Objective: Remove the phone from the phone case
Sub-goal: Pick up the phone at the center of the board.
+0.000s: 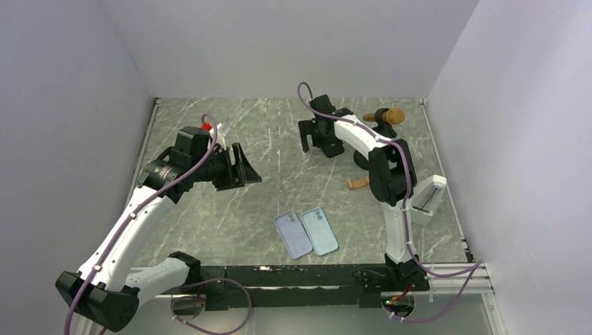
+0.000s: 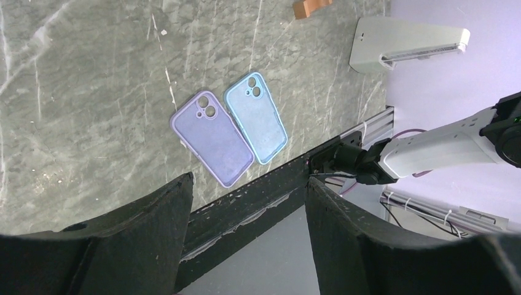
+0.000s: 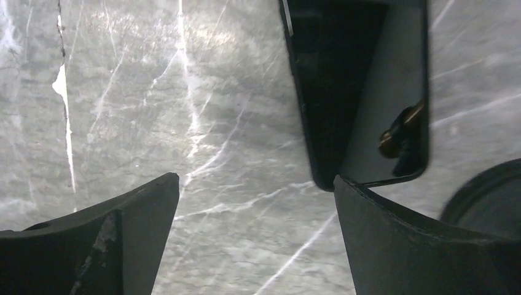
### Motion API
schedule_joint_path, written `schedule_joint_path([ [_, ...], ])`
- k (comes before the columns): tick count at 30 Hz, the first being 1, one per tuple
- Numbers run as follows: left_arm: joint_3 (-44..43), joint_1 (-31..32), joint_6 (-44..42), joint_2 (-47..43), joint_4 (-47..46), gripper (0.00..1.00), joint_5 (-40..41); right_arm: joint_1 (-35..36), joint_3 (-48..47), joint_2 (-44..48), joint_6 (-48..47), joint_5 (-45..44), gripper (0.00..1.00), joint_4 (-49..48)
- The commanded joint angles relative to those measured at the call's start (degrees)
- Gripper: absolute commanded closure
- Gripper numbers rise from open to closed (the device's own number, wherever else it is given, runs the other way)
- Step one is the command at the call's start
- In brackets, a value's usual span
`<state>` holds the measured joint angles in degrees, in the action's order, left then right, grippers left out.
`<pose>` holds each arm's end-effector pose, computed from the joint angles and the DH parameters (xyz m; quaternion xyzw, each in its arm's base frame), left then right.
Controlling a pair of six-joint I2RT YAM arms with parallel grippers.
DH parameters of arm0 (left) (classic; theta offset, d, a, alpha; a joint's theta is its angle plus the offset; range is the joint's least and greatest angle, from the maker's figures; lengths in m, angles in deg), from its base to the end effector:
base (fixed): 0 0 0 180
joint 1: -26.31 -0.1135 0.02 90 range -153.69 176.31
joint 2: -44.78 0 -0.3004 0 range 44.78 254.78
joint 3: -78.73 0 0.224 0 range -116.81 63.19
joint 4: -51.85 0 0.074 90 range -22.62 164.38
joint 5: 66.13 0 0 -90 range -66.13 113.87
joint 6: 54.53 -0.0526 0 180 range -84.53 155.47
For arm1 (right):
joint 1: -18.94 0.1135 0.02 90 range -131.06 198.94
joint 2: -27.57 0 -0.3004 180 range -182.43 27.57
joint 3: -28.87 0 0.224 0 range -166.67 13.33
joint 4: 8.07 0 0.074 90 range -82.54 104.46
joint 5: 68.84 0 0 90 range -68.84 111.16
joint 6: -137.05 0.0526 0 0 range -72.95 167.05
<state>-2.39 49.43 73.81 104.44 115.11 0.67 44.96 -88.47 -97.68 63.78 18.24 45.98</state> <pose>0.1463 -0.0850 0.3732 -0.0370 0.8972 -0.3622 0.2500 0.4278 0.2058 0.2163 -0.0724 0.9672 0.0652 0.2345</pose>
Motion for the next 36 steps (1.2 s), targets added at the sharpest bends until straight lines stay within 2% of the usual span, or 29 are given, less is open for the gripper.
schedule_joint_path([
  [1, -1.57, 0.16, -0.97, -1.9, -1.2, 0.3, -1.31, -2.64, -2.84, 2.63, -12.94, -1.6, 0.01, -2.06],
  [7, -2.14, 0.18, -1.54, -1.76, 0.9, 0.3, -0.83, -5.91, -11.7, -6.03, -19.74, -1.19, 0.01, 0.56],
  [11, -2.92, 0.18, -1.91, -2.01, 2.45, 0.29, 0.26, -7.22, -14.08, -9.11, -22.29, -0.61, 0.0, 0.74],
  [18, -3.14, 0.18, -1.12, -1.25, 2.6, 0.29, -0.79, -9.3, -18.04, -11.93, -22.65, 13.2, 0.0, 1.35],
  [23, -3.55, 0.18, -0.54, -0.52, 1.92, 0.28, -0.71, -9.63, -25.03, -16.14, -16.04, 19.94, 0.0, 4.39],
  [25, -3.33, 0.18, 0.22, -0.35, 1.3, 0.28, -1.59, -9.24, -27.35, -17.92, -12.98, 18.38, 0.0, 6.01],
  [27, -4.33, 0.18, -0.39, -0.33, 2.19, 0.28, -0.54, -8.51, -30.04, -20.11, -10.91, 12.75, 0.0, 9.35],
  [30, -4.12, 0.18, -0.35, -0.42, 2.34, 0.28, 0.06, -6.37, -32.02, -21.86, -12.79, 1.12, 0.0, 13.19],
  [32, -3.0, 0.17, 1.05, -0.53, 0.88, 0.28, -0.89, -5.42, -30.14, -21.52, -14.58, -4.56, 0.0, 13.6],
  [36, -2.61, 0.27, 1.77, -1.02, 0.04, 0.28, -1.15, -5.54, -24.29, -19.04, -14.71, -0.68, 0.01, 13.45],
])
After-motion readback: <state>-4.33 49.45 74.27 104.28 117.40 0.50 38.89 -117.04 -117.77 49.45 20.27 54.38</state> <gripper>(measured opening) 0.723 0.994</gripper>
